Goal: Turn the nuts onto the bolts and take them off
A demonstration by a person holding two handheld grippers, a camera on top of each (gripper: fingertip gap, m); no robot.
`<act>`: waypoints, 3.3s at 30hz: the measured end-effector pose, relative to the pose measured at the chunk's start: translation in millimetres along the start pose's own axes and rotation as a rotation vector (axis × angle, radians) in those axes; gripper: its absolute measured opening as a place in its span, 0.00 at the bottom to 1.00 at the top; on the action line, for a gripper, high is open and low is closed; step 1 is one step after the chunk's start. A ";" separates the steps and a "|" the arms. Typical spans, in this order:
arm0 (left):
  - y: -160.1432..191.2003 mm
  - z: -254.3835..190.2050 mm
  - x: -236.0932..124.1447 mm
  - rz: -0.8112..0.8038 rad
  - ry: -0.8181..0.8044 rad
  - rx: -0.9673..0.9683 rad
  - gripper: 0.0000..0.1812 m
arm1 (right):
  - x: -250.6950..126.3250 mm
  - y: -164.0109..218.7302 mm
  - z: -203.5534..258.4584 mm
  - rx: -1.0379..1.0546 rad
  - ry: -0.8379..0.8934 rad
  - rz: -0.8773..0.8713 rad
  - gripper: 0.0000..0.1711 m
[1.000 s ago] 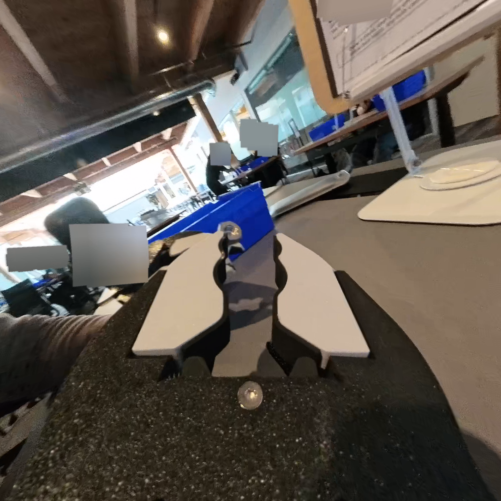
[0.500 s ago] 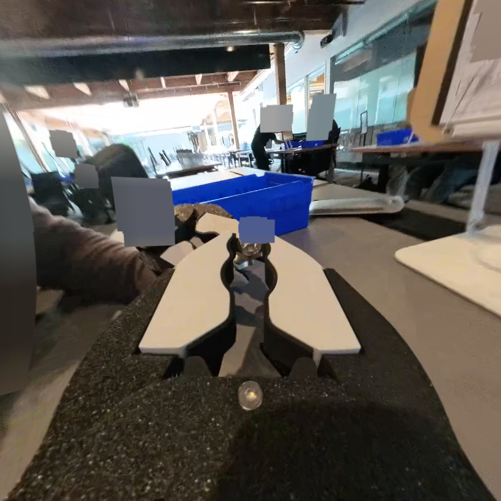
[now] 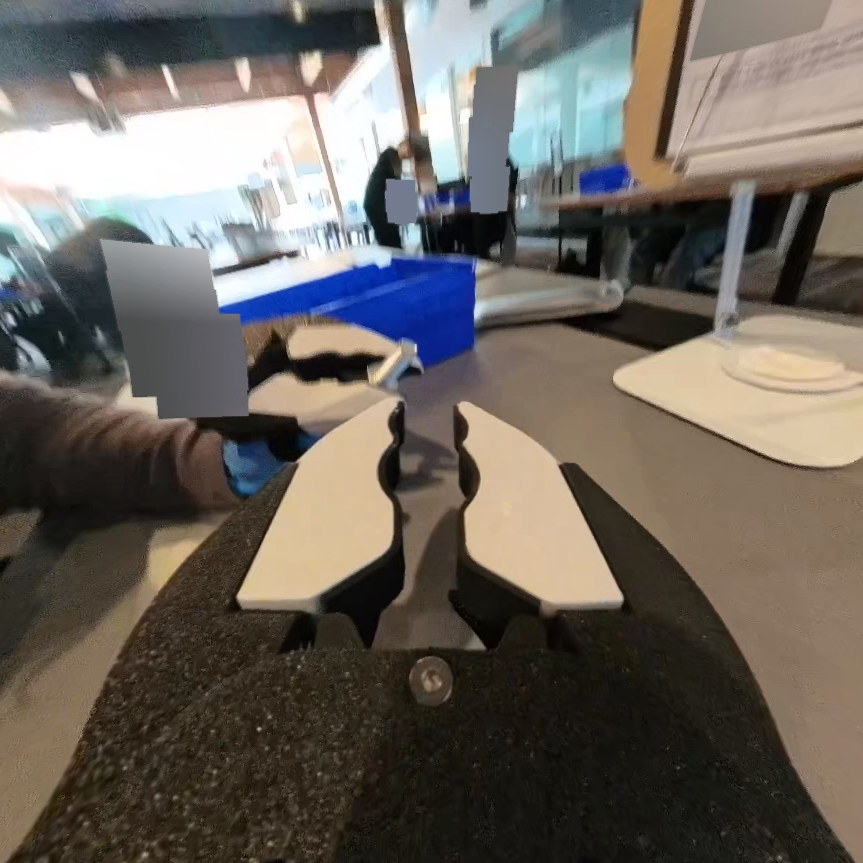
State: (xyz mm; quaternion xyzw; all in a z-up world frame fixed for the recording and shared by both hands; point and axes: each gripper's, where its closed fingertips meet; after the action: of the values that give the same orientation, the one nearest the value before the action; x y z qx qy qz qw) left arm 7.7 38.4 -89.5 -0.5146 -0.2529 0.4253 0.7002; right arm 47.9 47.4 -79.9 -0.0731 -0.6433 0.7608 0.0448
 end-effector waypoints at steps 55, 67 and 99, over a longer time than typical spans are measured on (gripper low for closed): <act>-0.3 15.5 -4.9 -0.026 -0.089 -0.030 0.10 | -68.9 124.2 93.4 -0.540 -0.513 0.769 0.10; -6.4 5.9 -1.8 -0.050 -0.053 -0.016 0.10 | -118.3 -31.9 -55.0 -0.554 0.440 0.319 0.10; -31.7 -51.1 11.7 -0.135 0.141 0.109 0.10 | -21.7 -6.8 32.2 -0.213 0.004 0.241 0.20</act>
State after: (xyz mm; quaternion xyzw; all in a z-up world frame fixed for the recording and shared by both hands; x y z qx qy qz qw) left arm 64.8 19.2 -78.4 -0.4864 -0.2135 0.3530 0.7702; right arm 63.6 13.8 -66.8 -0.1556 -0.7067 0.6881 -0.0537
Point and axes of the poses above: each gripper's, where its closed fingertips meet, x out along the fingers, y out of its underside, z = x × y across the jaws, and after that the axes turned 12 degrees about y, right-handed
